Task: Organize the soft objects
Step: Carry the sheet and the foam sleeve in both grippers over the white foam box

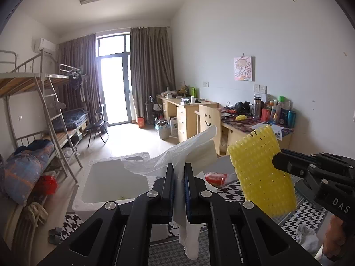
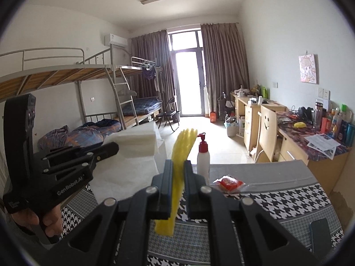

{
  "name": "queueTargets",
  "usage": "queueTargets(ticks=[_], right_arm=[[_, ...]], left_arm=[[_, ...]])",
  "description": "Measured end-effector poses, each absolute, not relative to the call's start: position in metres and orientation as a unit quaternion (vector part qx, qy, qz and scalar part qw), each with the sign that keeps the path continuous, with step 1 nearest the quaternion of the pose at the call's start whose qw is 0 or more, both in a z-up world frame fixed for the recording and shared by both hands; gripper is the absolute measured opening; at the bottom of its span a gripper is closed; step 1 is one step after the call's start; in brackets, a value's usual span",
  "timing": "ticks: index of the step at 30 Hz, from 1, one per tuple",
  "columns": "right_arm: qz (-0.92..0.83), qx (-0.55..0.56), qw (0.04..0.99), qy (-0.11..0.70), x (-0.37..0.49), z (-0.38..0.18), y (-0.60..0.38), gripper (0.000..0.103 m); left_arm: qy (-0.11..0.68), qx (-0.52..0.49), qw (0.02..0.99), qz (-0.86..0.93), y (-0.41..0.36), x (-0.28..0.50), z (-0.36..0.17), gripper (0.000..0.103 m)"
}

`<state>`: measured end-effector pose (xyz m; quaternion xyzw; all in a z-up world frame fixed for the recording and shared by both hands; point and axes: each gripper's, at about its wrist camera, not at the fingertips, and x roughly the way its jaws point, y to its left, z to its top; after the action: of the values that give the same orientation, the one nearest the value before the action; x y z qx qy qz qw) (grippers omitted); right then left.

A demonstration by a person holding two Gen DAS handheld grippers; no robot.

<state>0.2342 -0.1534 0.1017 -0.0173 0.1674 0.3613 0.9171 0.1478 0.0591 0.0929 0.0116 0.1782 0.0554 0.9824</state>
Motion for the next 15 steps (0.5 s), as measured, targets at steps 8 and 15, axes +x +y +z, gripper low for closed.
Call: queueTargets(ticks=[8,15], right_arm=[[0.365,-0.027,0.915,0.170,0.237,0.105,-0.134,0.012],[0.369,-0.036,0.912,0.173,0.245,0.109,-0.119,0.012]], left_arm=[[0.178,0.007,0.982,0.070,0.073,0.156,0.097,0.009],[0.174,0.000,0.981,0.089,0.088,0.162,0.104,0.009]])
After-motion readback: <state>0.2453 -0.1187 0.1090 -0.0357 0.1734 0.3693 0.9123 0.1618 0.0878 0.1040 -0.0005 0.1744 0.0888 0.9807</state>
